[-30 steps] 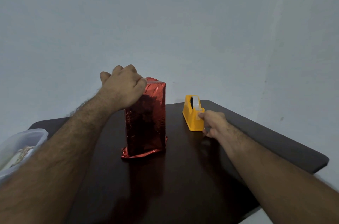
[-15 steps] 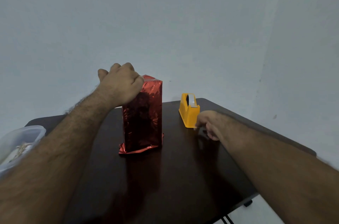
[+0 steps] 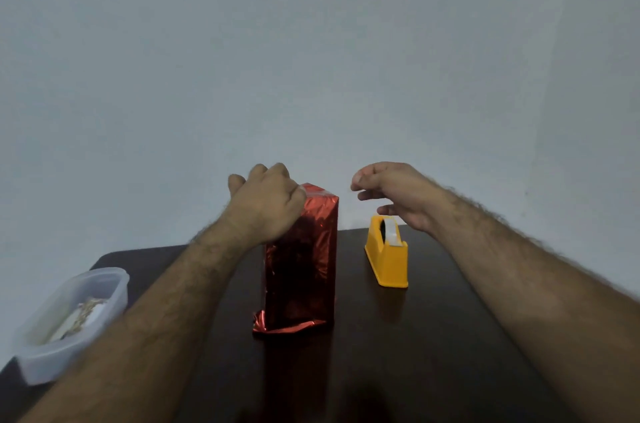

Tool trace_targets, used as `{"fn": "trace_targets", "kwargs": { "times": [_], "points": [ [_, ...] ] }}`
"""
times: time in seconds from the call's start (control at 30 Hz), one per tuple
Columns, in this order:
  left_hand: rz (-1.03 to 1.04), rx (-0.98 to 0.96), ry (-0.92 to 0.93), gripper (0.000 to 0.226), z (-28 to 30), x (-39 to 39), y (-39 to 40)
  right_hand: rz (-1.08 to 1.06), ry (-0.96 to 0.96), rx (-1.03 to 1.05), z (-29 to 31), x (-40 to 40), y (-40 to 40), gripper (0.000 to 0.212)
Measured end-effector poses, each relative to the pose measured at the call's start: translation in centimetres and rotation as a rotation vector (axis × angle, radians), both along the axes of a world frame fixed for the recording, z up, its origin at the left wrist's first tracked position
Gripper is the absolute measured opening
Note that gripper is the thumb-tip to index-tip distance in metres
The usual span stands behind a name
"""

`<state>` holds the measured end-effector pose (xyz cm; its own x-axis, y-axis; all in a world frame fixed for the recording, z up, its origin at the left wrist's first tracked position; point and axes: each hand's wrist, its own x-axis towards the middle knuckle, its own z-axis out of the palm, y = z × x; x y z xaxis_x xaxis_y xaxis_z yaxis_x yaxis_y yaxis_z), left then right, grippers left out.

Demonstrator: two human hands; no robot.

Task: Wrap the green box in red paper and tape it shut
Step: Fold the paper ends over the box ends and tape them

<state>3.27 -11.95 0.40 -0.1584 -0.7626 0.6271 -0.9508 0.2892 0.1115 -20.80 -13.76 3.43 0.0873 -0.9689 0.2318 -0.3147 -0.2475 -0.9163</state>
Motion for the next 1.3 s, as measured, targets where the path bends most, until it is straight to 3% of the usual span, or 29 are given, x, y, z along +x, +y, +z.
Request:
{"fn": "trace_targets", "kwargs": {
  "times": [0.3, 1.03, 1.3],
  "points": [
    [0.004, 0.008, 0.009, 0.049, 0.0, -0.1, 0.3, 0.005, 0.171, -0.143, 2.5, 3.1, 0.0, 0.007],
    [0.017, 0.018, 0.005, 0.050, 0.0, -0.1, 0.3, -0.051, 0.381, 0.025, 3.8, 6.2, -1.5, 0.015],
    [0.018, 0.009, -0.004, 0.051, -0.2, -0.2, 0.0, -0.080, 0.636, -0.048, 4.1, 7.3, -2.1, 0.010]
  ]
}}
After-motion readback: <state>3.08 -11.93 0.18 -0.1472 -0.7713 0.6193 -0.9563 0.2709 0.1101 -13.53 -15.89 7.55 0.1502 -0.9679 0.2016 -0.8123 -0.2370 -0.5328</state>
